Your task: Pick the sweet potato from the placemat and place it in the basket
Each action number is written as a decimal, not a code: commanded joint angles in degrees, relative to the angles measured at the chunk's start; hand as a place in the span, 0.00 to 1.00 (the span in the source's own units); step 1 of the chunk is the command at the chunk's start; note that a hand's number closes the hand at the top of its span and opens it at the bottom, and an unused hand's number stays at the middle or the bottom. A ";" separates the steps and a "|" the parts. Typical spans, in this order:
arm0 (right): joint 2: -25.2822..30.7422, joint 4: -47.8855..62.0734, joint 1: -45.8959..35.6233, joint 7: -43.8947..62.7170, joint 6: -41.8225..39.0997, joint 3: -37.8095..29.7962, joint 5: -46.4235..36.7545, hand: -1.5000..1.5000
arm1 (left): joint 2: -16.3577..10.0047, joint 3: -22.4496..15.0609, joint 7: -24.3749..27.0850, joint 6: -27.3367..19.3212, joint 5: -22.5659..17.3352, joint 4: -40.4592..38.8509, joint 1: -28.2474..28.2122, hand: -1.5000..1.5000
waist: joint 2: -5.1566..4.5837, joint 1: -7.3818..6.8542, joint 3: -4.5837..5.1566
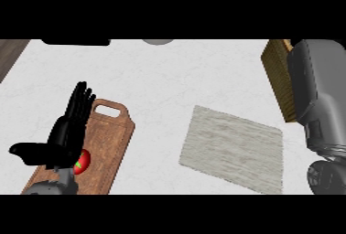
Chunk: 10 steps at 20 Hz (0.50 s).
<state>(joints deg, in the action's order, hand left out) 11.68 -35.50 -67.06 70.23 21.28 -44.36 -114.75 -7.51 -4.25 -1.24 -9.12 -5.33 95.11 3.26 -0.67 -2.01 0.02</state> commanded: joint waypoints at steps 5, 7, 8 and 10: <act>-2.85 -6.18 2.41 14.30 4.90 -4.45 -2.54 1.00 | 0.86 0.61 0.14 -0.76 -0.03 -0.83 1.10 0.50 | 0.17 0.81 0.01; -5.14 -6.36 2.89 14.94 4.44 -5.59 -3.16 0.00 | 0.19 0.44 -1.65 -0.55 -0.10 1.42 0.39 0.50 | 0.27 0.24 -0.01; -4.61 -5.71 5.17 13.21 6.01 -6.76 -2.54 0.00 | 1.44 -0.68 0.91 -1.40 1.43 -0.05 -0.63 0.50 | 0.09 0.47 -0.03; -7.10 -7.22 4.74 12.85 6.07 -6.87 -2.68 0.00 | 1.53 0.05 -1.12 -1.06 0.19 -0.86 1.58 0.50 | 0.29 1.05 -0.01</act>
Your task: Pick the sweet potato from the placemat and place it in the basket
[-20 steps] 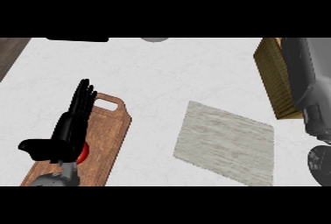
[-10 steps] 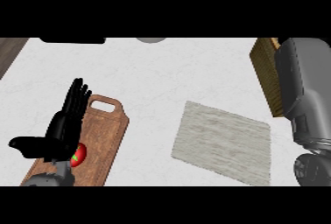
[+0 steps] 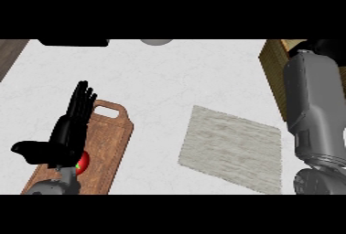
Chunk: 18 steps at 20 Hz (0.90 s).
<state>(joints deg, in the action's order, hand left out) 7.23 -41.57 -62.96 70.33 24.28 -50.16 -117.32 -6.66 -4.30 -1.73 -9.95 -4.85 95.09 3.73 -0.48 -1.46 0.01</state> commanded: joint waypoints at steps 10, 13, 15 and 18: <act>-2.33 -6.94 1.40 8.15 11.04 0.53 -6.82 0.00 | 0.35 1.10 2.74 1.12 -0.68 -1.65 -1.34 0.50 | 0.12 0.26 0.04; -2.36 -9.45 0.98 9.72 9.69 1.76 -12.30 0.00 | 0.51 1.52 2.95 0.89 -0.49 -3.37 -0.75 0.50 | 0.08 0.39 0.07; -3.65 -11.42 0.76 11.87 9.52 2.33 -15.94 0.00 | -0.05 1.49 1.19 0.82 -0.01 -3.17 1.85 0.50 | 0.00 0.42 0.06; -6.16 -14.26 -1.71 14.72 3.46 2.36 -20.29 0.00 | 0.15 0.08 2.49 0.81 0.92 -0.26 -2.79 0.50 | 0.30 -0.37 0.08</act>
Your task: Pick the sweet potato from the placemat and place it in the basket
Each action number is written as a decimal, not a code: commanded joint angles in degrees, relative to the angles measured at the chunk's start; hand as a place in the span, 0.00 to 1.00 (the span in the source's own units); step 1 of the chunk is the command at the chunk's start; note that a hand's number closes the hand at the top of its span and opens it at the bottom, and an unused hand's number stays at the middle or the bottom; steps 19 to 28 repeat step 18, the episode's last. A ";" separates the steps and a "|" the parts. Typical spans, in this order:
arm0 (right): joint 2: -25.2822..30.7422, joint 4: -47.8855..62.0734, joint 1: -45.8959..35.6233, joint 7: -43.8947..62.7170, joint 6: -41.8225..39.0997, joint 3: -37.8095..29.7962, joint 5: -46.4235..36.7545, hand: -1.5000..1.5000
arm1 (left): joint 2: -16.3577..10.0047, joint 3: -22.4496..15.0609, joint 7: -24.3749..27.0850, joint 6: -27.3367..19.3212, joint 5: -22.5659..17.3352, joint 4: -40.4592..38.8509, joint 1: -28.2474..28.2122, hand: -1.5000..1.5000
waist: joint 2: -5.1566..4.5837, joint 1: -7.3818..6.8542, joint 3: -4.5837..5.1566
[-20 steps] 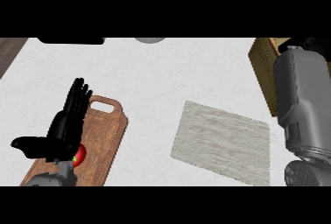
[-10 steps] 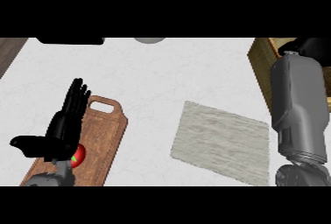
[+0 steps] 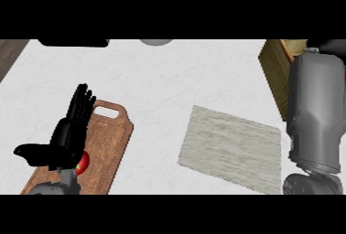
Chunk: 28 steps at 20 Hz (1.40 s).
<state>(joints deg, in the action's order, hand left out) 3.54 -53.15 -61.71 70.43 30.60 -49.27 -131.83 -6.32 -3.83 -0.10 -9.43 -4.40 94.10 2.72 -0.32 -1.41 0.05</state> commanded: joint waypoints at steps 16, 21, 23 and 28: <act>-3.54 -30.48 5.14 12.13 -11.63 19.09 -0.13 0.00 | 0.16 -0.18 -1.95 0.11 0.20 0.86 0.06 0.50 | 1.23 0.49 0.02; -3.54 -32.63 8.20 13.44 -12.71 23.54 1.82 0.00 | -1.59 1.34 -0.65 1.89 -1.07 1.40 -2.85 0.50 | 1.00 -0.28 0.02; -3.54 -32.63 8.20 13.44 -12.71 23.54 1.82 0.00 | -1.59 1.34 -0.65 1.89 -1.07 1.40 -2.85 0.50 | 1.00 -0.28 0.02; -3.54 -32.63 8.20 13.44 -12.71 23.54 1.82 0.00 | -1.59 1.34 -0.65 1.89 -1.07 1.40 -2.85 0.50 | 1.00 -0.28 0.02</act>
